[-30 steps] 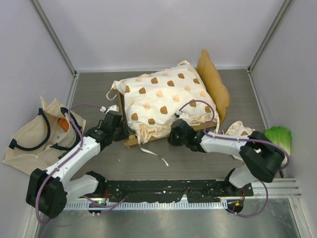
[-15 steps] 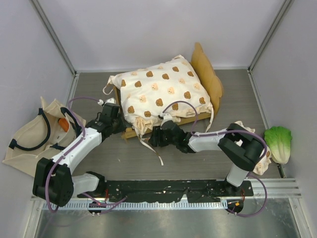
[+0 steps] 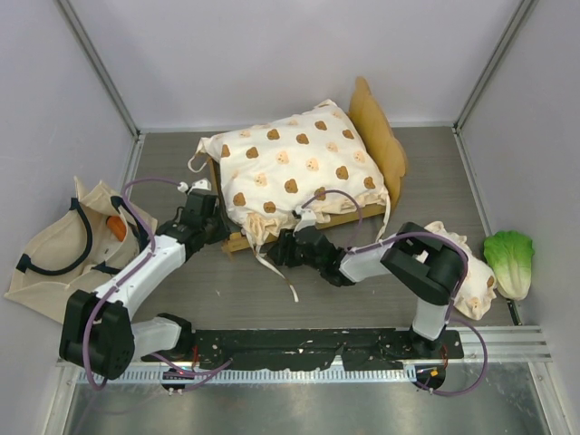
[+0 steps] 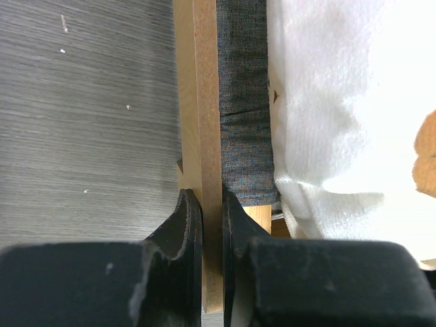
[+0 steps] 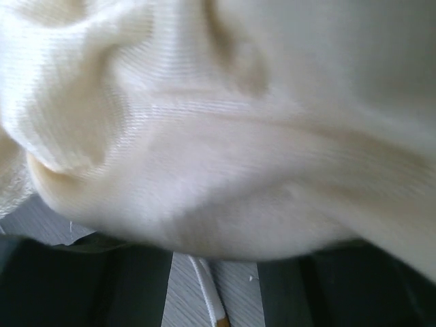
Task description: Set up the pet bed
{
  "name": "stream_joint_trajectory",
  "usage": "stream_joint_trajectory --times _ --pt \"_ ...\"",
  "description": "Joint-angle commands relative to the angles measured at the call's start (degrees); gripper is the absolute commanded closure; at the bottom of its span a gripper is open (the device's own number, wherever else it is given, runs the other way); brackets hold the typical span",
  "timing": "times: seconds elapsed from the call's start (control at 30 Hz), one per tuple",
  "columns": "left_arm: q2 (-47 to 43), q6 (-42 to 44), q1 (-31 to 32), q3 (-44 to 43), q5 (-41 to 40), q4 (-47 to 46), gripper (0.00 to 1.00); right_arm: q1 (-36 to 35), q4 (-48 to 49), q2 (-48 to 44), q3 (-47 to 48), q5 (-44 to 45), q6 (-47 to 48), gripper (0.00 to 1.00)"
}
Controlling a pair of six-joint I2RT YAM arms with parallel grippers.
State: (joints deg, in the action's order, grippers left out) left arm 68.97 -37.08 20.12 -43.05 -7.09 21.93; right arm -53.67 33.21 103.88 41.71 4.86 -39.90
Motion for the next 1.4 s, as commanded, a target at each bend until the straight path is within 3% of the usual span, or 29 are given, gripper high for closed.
stream_joint_trajectory --times 0.0,0.2,0.47,0.63,0.73,0.87,0.97,1.07,1.23,1.3,1.37 --pt "-1.21 1.22 0.36 2.18 6.83 -0.84 1.0 -1.08 -3.33 -2.08 -5.06 7.96 -0.97 0.48" --pt "-1.21 1.4 0.36 2.53 6.83 -0.58 1.0 -1.79 -2.79 -3.77 -6.21 11.22 -0.1 0.47" --pt "-0.42 1.75 0.45 2.27 6.83 -0.05 1.0 -0.91 -1.57 6.5 0.74 6.57 -0.17 0.48" --pt "-1.03 1.75 0.27 3.05 6.83 -0.13 1.0 -0.91 0.19 6.52 -1.37 6.04 -1.76 0.6" --pt "-0.77 1.66 0.27 3.14 8.67 -0.58 1.0 -0.91 0.36 6.51 -2.16 6.12 -1.67 0.77" --pt "-0.15 1.84 0.27 2.79 8.85 -0.49 1.0 -0.91 0.45 7.57 -1.99 5.86 -2.11 0.82" --pt "0.02 2.1 0.36 2.62 8.59 -0.49 1.0 -1.0 -0.07 7.13 -1.73 5.95 -1.41 0.99" --pt "-0.33 2.01 0.36 2.79 8.85 -0.31 1.0 -1.0 -1.13 3.98 -3.03 6.21 -0.36 0.99" --pt "-1.99 2.27 0.27 1.13 9.03 2.06 0.82 -2.14 -8.84 -8.31 -8.31 6.56 0.52 0.99" --pt "-2.96 2.45 0.1 0.42 8.85 3.64 0.66 -5.21 -15.41 -14.56 -9.89 5.86 1.4 0.99" --pt "-4.37 2.71 -0.25 -0.02 8.5 5.56 0.63 -8.36 -20.53 -19.29 -10.25 6.39 0.88 0.99"
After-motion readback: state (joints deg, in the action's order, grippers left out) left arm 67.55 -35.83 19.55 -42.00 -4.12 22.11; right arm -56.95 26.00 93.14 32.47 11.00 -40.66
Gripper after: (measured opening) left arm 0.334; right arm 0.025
